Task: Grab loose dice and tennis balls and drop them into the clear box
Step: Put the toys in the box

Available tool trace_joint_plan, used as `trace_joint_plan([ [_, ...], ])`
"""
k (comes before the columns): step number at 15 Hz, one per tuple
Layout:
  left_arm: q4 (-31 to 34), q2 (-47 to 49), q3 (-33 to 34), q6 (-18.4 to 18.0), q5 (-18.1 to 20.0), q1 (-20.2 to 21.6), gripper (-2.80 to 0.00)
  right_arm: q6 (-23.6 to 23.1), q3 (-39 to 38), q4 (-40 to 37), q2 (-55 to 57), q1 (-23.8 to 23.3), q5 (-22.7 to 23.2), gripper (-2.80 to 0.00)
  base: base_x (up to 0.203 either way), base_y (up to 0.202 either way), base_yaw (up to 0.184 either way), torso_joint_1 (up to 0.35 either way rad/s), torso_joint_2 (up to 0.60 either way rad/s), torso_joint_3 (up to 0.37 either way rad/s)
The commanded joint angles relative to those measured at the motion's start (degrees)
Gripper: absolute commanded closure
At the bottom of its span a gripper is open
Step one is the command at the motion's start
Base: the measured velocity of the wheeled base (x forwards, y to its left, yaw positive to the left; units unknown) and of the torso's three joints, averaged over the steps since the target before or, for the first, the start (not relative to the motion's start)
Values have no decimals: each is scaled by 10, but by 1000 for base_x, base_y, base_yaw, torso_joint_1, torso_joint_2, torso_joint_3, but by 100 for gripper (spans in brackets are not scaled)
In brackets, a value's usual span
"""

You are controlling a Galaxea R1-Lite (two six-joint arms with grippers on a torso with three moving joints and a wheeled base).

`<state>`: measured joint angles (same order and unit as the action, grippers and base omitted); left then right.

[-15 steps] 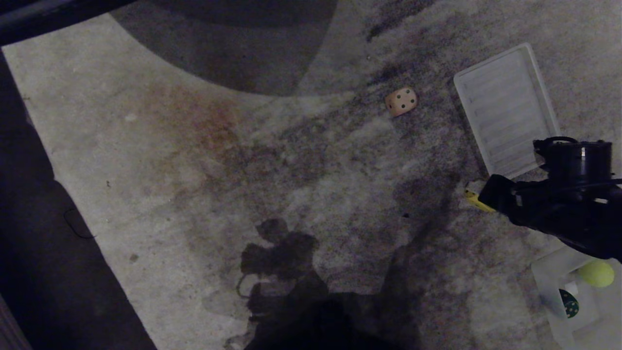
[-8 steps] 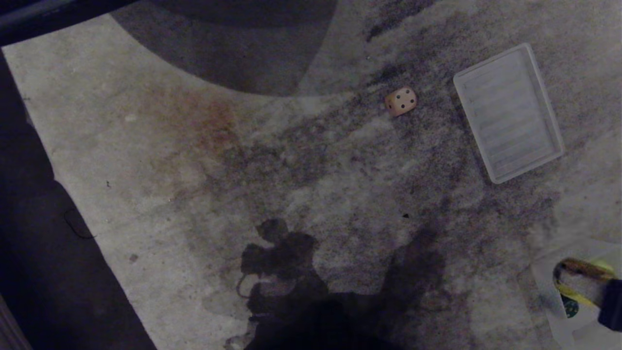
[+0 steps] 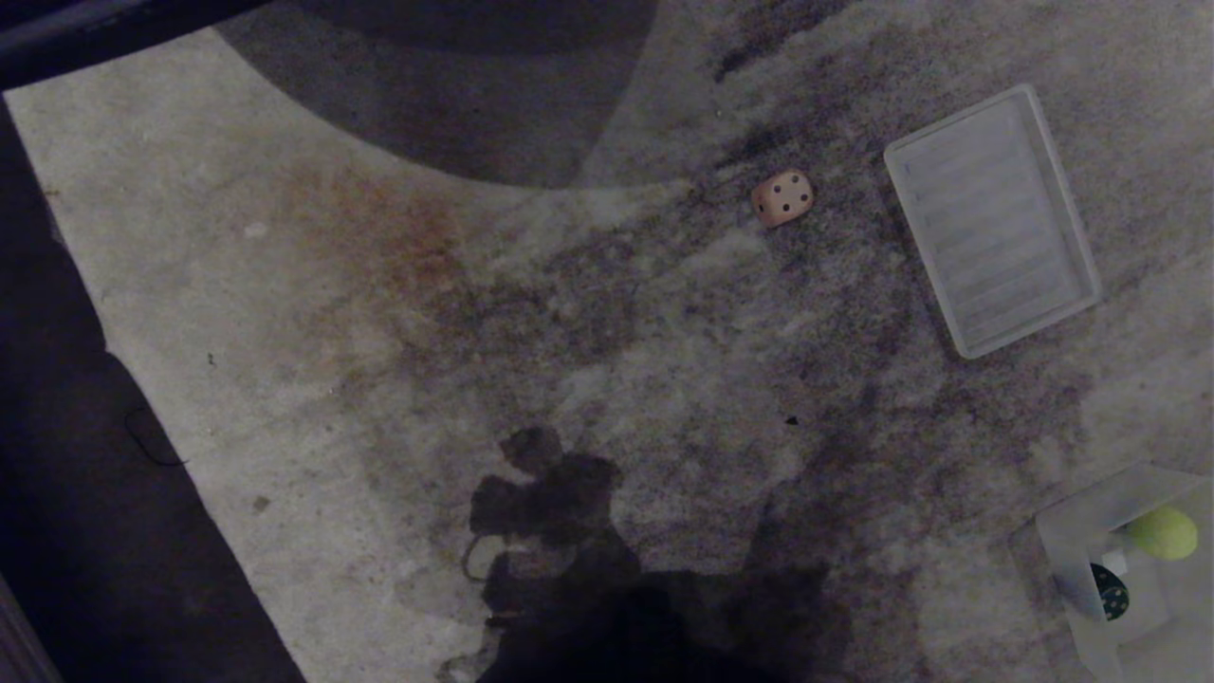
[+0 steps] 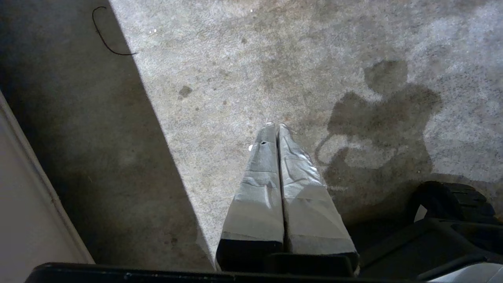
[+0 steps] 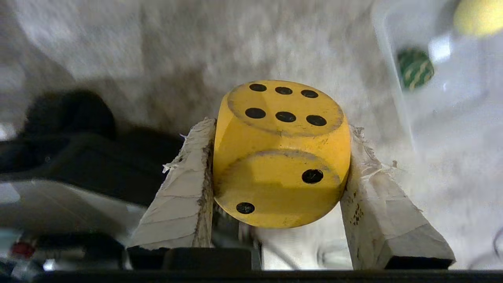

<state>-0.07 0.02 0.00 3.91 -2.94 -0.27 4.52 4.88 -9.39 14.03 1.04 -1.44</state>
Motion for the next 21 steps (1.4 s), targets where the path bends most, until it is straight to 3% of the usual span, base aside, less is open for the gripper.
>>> trace_joint_plan([
  [1,0,1,1,0,-1,0,0,-5,-9,-2,-109,-5,4,0,0,0,0,0,0,0],
  [19,0,1,1,-6,3,0,0,-6,-13,2,-140,-5,6,0,0,0,0,0,0,0],
  [21,0,1,1,-5,2,0,0,-7,-13,1,-140,-6,6,0,-143,0,-1,1,2,2],
])
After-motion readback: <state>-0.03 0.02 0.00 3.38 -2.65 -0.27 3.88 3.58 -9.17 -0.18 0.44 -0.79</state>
